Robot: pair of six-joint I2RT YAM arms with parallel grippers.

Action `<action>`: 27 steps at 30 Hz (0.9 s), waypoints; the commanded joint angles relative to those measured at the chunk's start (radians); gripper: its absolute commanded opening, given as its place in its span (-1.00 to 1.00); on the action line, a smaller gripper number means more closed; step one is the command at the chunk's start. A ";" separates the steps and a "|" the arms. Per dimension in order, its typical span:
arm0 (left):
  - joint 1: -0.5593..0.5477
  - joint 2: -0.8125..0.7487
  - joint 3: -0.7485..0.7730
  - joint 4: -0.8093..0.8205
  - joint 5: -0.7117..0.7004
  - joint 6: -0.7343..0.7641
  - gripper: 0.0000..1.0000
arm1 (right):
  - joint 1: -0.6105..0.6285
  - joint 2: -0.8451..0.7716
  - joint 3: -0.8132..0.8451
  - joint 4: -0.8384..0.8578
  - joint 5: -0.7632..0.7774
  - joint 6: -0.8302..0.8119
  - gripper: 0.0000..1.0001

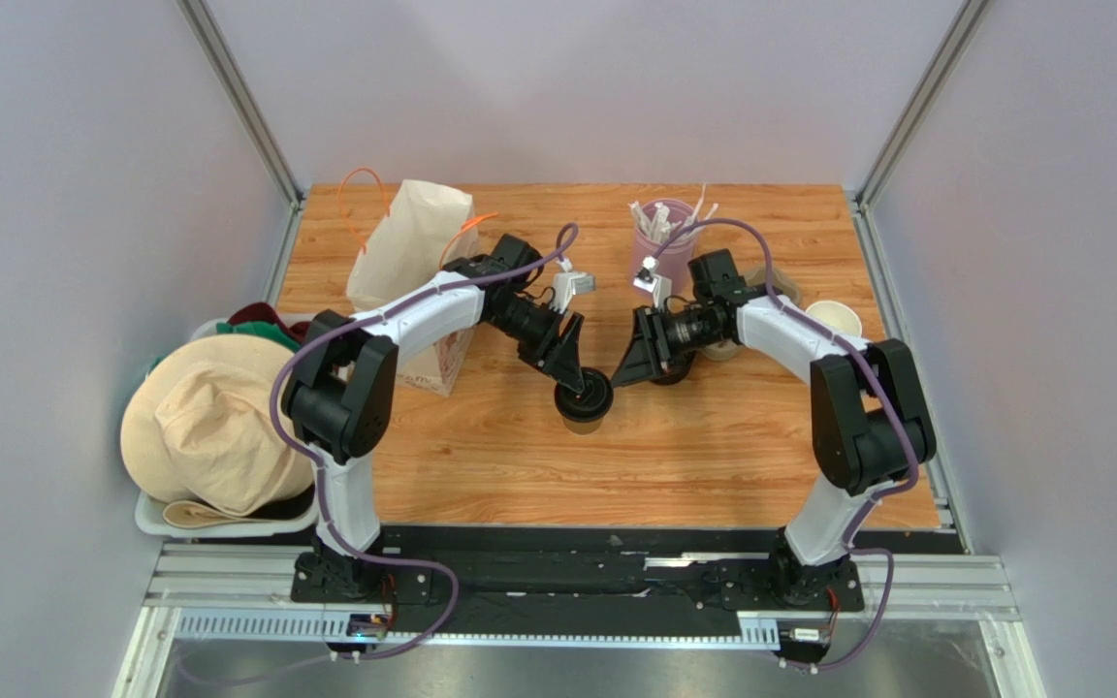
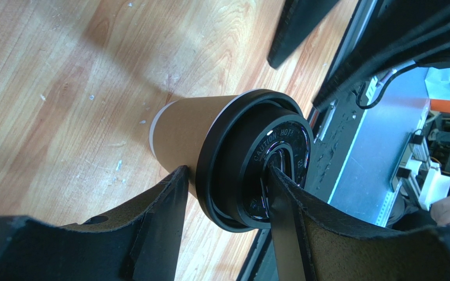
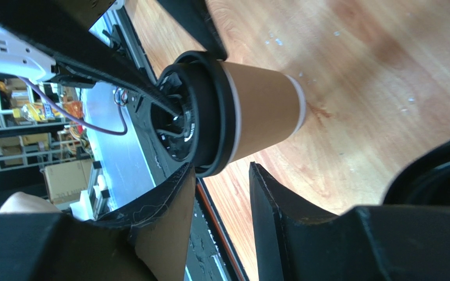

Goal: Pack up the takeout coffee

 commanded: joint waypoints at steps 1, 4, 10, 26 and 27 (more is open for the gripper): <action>-0.001 0.028 -0.021 0.013 -0.059 0.048 0.17 | -0.008 0.037 0.058 0.044 -0.040 0.024 -0.16; -0.001 0.026 -0.021 0.014 -0.054 0.045 0.17 | -0.006 0.056 0.070 0.047 -0.034 0.035 -0.21; -0.001 0.025 -0.020 0.019 -0.049 0.043 0.16 | -0.003 0.073 0.070 0.057 -0.032 0.039 -0.25; -0.001 0.026 -0.026 0.020 -0.092 0.039 0.13 | 0.035 0.096 0.070 0.048 -0.034 0.039 -0.38; -0.001 0.029 -0.028 0.020 -0.100 0.039 0.12 | 0.040 0.100 0.070 0.048 -0.032 0.039 -0.44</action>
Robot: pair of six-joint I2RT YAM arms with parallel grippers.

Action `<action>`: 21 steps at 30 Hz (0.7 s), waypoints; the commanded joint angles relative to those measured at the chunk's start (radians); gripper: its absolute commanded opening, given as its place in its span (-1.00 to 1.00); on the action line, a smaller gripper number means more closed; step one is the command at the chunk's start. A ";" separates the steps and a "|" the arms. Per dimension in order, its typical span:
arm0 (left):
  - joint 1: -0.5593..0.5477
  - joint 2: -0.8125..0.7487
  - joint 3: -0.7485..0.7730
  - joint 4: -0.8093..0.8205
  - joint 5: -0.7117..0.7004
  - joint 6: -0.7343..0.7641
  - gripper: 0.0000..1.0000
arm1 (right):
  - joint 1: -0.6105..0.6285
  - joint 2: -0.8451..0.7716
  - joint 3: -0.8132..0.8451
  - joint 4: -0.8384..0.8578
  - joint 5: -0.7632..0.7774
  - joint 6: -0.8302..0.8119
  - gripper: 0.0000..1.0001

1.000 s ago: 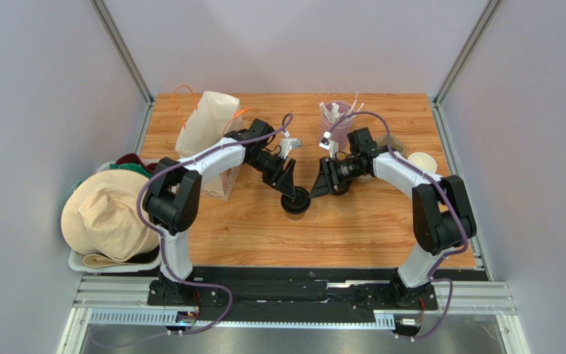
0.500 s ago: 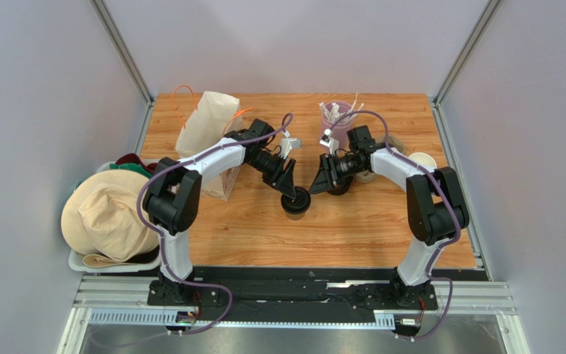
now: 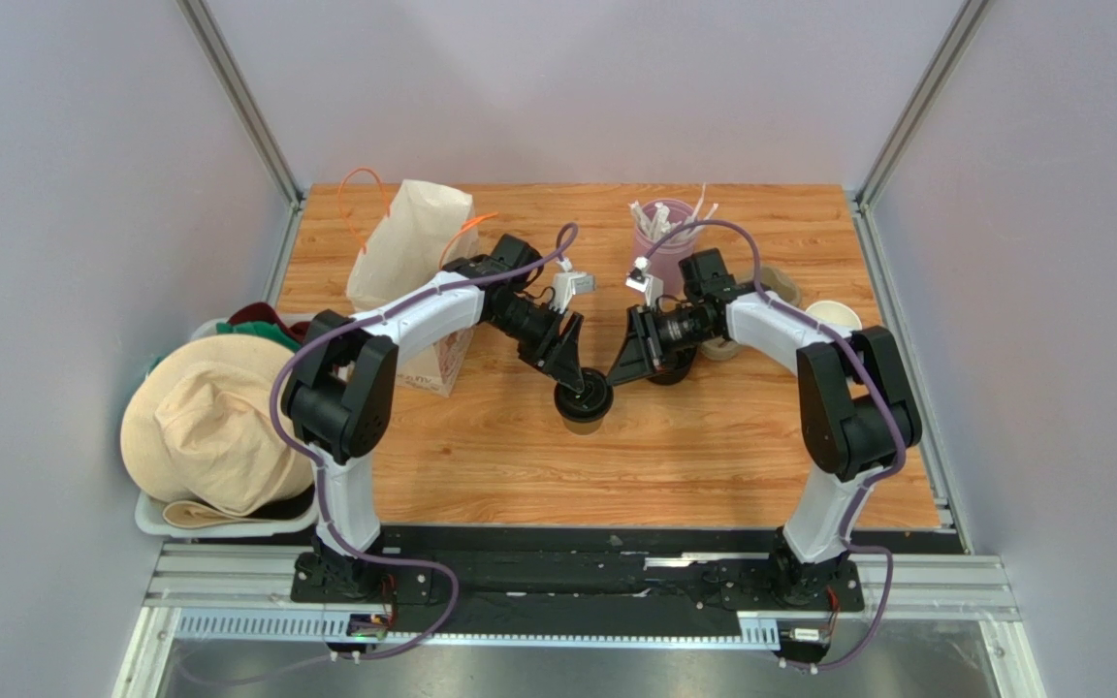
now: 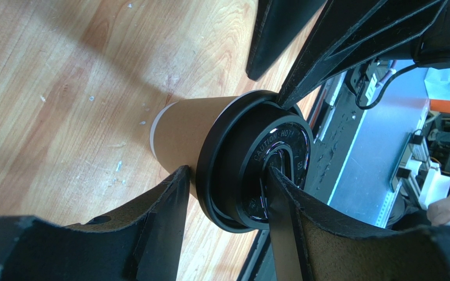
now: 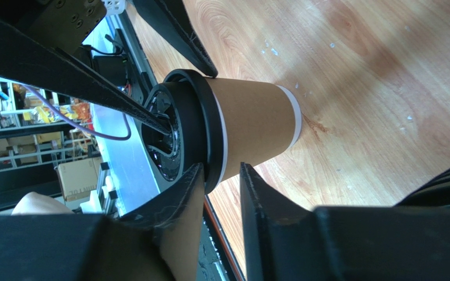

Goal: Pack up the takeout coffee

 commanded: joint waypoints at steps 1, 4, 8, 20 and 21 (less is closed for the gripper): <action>-0.001 0.031 -0.026 0.015 -0.105 0.040 0.12 | 0.027 0.025 0.032 0.015 -0.024 0.002 -0.48; -0.001 0.037 -0.027 0.012 -0.116 0.040 0.11 | 0.033 0.034 0.032 0.009 -0.027 -0.001 -0.68; -0.001 0.041 -0.023 0.007 -0.133 0.038 0.09 | 0.041 0.037 0.031 0.006 -0.029 -0.005 -0.88; -0.003 0.060 -0.021 -0.008 -0.193 0.038 0.06 | 0.085 0.019 0.002 0.003 0.192 -0.036 -0.87; -0.003 0.061 -0.021 -0.010 -0.199 0.040 0.06 | 0.092 0.008 -0.003 0.007 0.215 -0.035 -0.86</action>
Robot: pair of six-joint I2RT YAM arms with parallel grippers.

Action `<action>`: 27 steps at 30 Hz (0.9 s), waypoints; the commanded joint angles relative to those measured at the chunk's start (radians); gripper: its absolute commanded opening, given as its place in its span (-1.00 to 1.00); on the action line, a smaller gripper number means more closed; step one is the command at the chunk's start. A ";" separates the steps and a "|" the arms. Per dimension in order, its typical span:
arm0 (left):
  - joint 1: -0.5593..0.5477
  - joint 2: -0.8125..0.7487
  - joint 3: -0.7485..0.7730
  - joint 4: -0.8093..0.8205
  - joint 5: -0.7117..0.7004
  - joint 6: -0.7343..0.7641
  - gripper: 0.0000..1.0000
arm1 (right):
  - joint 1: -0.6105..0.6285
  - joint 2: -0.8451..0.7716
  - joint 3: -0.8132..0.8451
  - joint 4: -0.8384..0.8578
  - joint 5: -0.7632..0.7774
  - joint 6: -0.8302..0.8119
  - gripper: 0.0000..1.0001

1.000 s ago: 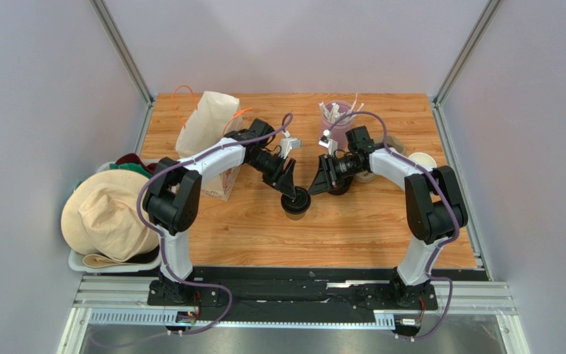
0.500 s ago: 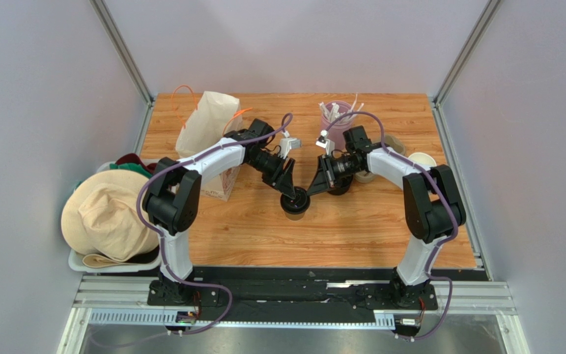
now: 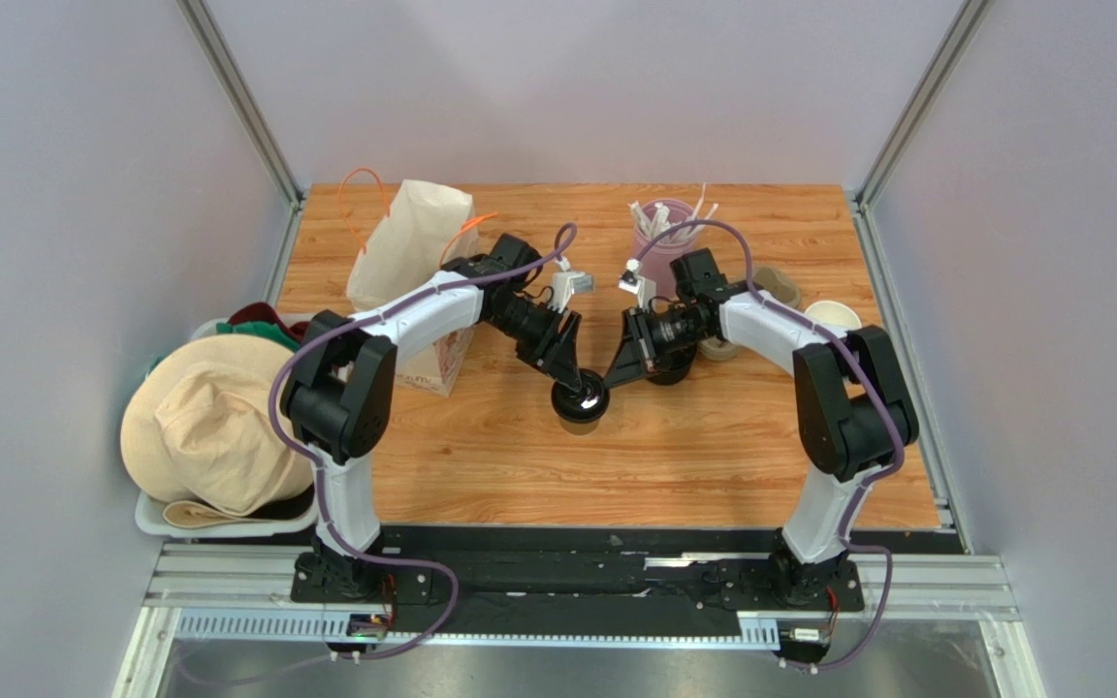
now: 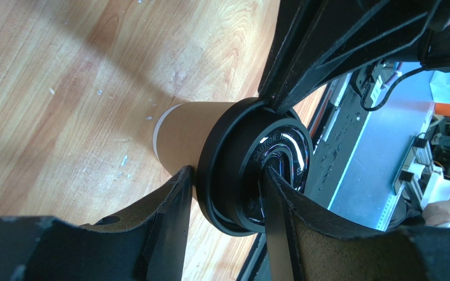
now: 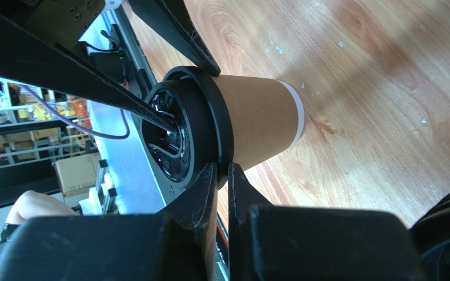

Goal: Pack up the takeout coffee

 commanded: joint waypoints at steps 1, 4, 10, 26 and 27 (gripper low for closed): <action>-0.005 0.058 -0.021 -0.005 -0.182 0.045 0.05 | 0.066 -0.007 -0.028 0.031 0.235 -0.046 -0.86; -0.005 0.060 -0.021 -0.006 -0.190 0.045 0.05 | 0.089 -0.044 -0.040 0.054 0.324 -0.046 -0.85; -0.005 0.071 -0.009 -0.018 -0.193 0.051 0.04 | 0.096 -0.099 -0.017 0.043 0.333 -0.089 -0.67; 0.017 0.084 0.012 -0.043 -0.154 0.083 0.01 | 0.183 -0.461 -0.036 -0.118 0.519 -0.618 0.13; 0.017 0.084 0.015 -0.044 -0.156 0.083 0.01 | 0.215 -0.490 -0.072 -0.112 0.574 -0.727 0.13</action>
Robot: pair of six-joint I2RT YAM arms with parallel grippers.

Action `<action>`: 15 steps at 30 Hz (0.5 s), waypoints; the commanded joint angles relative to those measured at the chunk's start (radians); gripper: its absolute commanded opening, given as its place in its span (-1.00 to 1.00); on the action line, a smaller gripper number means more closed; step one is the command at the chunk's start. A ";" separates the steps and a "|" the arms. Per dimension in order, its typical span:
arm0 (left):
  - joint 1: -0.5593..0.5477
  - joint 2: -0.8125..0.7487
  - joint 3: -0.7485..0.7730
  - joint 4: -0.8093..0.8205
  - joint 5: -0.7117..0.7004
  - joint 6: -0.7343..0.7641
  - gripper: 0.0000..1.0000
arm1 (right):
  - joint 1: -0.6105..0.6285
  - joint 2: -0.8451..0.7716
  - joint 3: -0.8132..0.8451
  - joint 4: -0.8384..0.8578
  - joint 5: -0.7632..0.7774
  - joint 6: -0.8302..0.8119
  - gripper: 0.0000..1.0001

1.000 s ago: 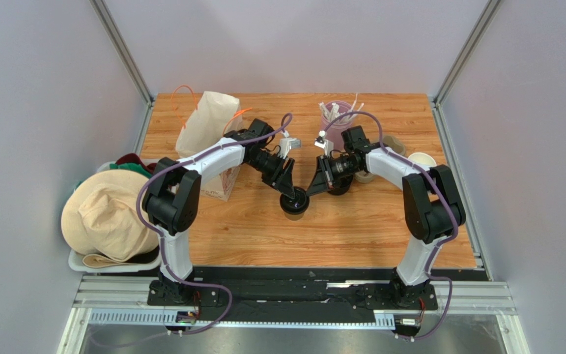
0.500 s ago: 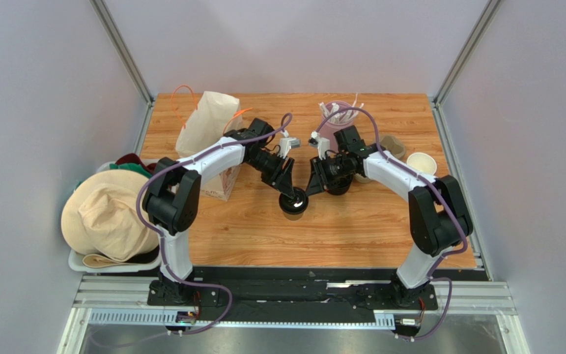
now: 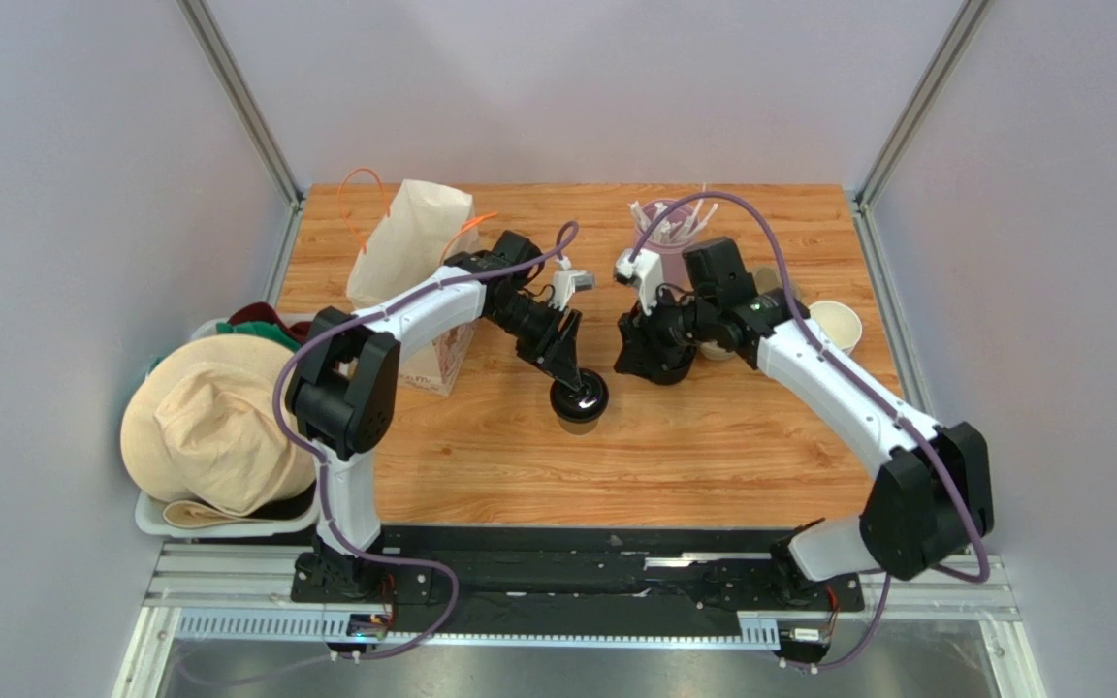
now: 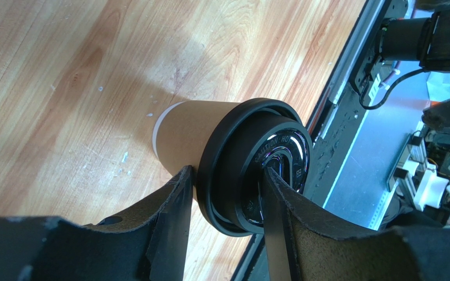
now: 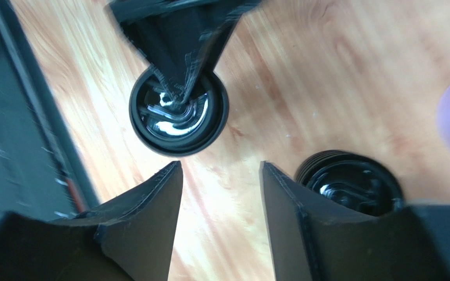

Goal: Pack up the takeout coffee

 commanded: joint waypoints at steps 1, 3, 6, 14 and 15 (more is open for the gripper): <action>0.009 0.059 -0.031 0.017 -0.149 0.074 0.01 | 0.141 -0.136 -0.099 0.005 0.319 -0.406 0.13; 0.011 0.062 -0.026 0.020 -0.150 0.070 0.01 | 0.241 -0.202 -0.216 0.058 0.443 -0.486 0.13; 0.012 0.068 -0.023 0.026 -0.150 0.070 0.01 | 0.339 -0.239 -0.313 0.132 0.580 -0.566 0.11; 0.014 0.078 -0.002 0.019 -0.149 0.067 0.01 | 0.620 -0.312 -0.595 0.552 0.969 -0.825 0.11; 0.014 0.076 -0.002 0.019 -0.150 0.065 0.01 | 0.633 -0.320 -0.655 0.598 0.985 -0.848 0.10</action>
